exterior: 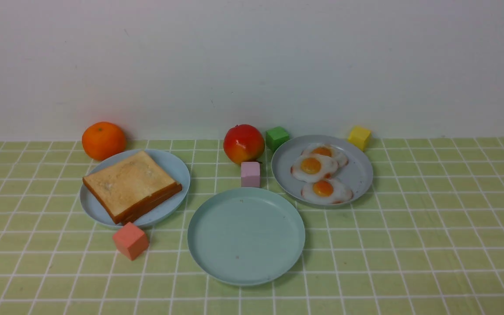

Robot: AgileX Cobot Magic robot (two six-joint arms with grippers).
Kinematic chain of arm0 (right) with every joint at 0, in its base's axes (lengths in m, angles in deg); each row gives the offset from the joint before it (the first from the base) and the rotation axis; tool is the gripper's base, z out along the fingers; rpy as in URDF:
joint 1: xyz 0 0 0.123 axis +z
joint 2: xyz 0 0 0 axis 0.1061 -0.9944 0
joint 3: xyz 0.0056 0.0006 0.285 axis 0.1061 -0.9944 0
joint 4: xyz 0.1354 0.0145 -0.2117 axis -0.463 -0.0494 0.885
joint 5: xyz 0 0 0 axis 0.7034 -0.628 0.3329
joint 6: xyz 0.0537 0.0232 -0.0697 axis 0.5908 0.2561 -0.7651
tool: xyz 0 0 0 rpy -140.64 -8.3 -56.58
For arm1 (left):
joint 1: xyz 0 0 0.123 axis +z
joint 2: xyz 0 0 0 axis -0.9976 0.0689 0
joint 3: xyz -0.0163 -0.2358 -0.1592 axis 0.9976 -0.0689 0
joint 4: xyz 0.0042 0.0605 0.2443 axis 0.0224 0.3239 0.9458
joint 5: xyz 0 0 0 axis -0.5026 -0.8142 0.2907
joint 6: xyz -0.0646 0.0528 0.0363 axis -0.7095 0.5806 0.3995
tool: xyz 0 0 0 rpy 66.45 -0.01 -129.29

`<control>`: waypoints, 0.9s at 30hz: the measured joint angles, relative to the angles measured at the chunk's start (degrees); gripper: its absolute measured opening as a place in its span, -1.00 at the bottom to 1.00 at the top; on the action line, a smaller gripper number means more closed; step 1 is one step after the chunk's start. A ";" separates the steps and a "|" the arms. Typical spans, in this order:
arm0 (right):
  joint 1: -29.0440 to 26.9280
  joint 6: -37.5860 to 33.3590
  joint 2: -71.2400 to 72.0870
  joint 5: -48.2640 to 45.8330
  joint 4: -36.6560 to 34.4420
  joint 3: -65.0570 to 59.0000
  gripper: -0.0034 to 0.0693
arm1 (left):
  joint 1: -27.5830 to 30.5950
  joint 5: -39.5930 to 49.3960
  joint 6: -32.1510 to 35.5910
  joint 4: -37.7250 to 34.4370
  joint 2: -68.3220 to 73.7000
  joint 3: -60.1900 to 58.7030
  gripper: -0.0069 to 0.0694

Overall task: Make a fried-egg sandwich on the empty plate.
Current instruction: Use the left arm to grab a slice of bread

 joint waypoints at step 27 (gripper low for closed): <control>0.00 0.00 0.00 0.00 0.00 0.00 -0.25 | 0.00 -22.79 -18.45 -25.82 0.00 0.00 -0.19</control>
